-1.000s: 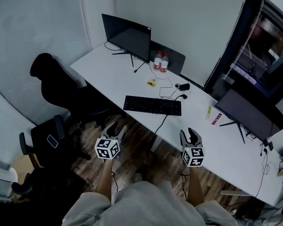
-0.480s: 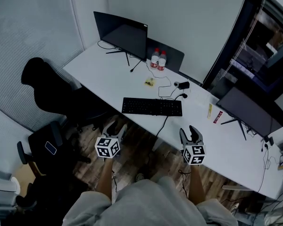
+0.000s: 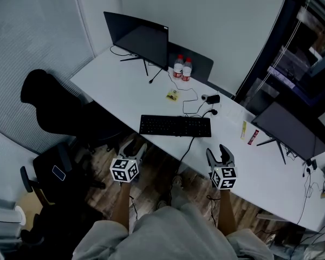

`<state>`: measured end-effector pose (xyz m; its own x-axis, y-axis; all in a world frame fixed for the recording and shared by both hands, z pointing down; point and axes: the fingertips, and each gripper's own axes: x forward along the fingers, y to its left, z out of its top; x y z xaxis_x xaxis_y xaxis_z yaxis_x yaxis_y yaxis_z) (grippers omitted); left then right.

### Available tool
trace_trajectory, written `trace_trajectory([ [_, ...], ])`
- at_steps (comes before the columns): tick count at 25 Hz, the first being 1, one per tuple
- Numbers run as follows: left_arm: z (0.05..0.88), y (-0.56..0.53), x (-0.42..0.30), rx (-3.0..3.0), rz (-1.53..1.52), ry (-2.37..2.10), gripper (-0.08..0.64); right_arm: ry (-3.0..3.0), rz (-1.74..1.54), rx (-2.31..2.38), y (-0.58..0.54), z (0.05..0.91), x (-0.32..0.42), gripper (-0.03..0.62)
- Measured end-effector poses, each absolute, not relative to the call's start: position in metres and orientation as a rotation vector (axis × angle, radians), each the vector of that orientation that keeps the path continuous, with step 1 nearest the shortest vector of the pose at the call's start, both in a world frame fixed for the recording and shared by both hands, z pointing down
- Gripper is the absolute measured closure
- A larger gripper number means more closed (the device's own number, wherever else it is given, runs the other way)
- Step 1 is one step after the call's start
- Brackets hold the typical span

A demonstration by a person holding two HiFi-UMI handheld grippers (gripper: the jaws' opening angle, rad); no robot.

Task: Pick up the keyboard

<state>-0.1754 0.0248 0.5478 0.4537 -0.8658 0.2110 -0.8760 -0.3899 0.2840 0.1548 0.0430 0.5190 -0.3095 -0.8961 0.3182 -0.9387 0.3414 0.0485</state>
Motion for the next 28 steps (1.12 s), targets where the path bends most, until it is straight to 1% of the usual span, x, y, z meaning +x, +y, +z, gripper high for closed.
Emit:
trace_trajectory([
  [5, 0.552, 0.002, -0.181, 2.33, 0.057, -1.507, 0.357, -2.334, 0.215, 1.609, 0.012, 0.523, 0.156, 0.308],
  [11, 0.554, -0.031, -0.179, 2.301, 0.081, -1.542, 0.357, -2.354, 0.223, 1.563, -0.025, 0.526, 0.16, 0.295],
  [28, 0.562, -0.086, -0.159, 2.187, 0.144, -1.635, 0.357, -2.4, 0.326, 1.482, -0.106, 0.547, 0.181, 0.293],
])
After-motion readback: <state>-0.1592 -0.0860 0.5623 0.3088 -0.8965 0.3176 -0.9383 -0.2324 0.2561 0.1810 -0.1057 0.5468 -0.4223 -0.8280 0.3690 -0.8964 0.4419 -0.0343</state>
